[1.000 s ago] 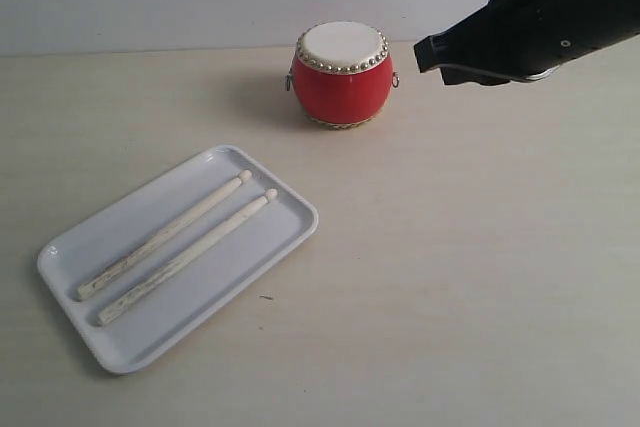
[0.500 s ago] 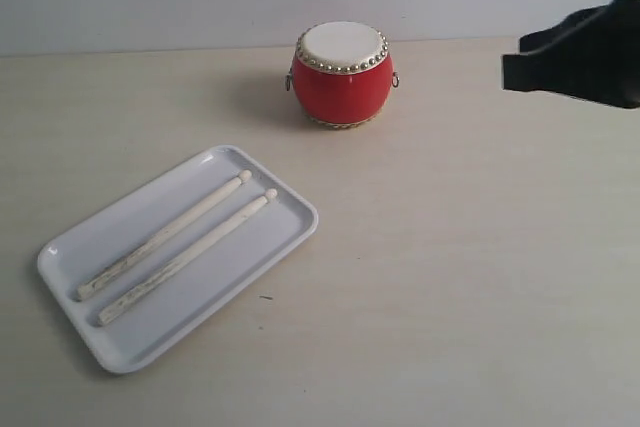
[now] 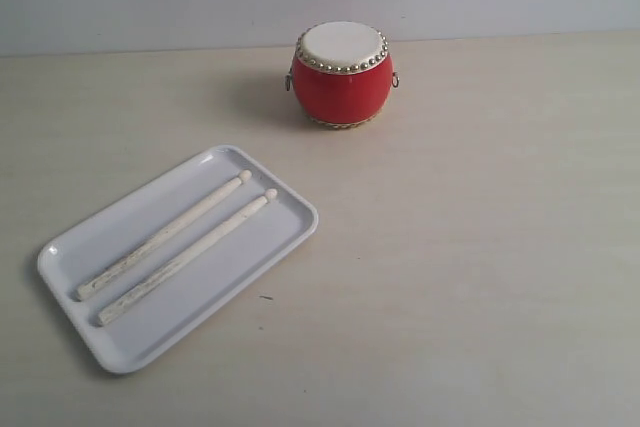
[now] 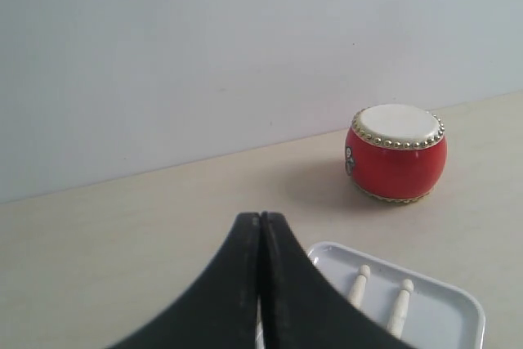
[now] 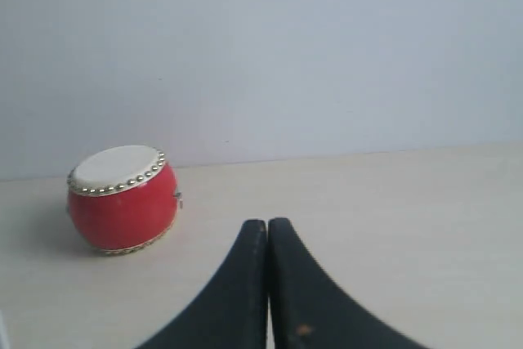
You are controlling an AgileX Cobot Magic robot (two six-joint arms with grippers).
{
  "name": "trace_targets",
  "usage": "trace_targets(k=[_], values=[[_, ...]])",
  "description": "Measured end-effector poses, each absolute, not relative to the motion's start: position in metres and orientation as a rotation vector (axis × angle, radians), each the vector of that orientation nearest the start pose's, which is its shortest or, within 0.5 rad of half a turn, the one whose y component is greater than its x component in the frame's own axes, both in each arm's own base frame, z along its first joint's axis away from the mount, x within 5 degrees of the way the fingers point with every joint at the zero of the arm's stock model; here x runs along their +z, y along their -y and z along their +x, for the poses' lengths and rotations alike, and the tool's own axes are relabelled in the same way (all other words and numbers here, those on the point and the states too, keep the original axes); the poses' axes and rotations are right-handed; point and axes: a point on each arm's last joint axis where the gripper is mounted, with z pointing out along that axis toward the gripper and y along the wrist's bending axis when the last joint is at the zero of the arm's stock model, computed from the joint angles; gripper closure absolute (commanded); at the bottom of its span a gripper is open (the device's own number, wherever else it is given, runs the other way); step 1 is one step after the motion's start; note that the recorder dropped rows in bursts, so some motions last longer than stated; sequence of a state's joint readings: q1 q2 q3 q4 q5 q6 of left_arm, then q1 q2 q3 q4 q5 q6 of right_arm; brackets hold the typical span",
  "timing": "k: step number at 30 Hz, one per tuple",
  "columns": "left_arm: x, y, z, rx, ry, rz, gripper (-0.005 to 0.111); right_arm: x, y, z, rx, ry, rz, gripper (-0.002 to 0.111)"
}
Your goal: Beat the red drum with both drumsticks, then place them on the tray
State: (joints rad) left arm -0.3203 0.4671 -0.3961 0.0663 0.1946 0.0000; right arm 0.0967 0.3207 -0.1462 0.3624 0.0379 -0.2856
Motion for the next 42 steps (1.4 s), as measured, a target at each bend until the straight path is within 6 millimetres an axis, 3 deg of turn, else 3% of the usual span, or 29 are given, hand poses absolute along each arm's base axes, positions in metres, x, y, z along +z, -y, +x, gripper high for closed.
trace_targets(k=[8,31,42], values=[[0.294,0.032,0.1,-0.175,-1.721,0.326,0.107,0.202,-0.003,0.069,0.086,-1.668,0.035,0.108],[0.294,0.032,0.1,-0.175,-1.721,0.326,0.107,0.203,-0.005,0.059,0.078,-1.614,-0.011,0.108],[0.294,0.032,0.1,-0.175,-1.721,0.326,0.107,0.191,-0.006,0.055,0.052,-1.736,-0.074,0.108]])
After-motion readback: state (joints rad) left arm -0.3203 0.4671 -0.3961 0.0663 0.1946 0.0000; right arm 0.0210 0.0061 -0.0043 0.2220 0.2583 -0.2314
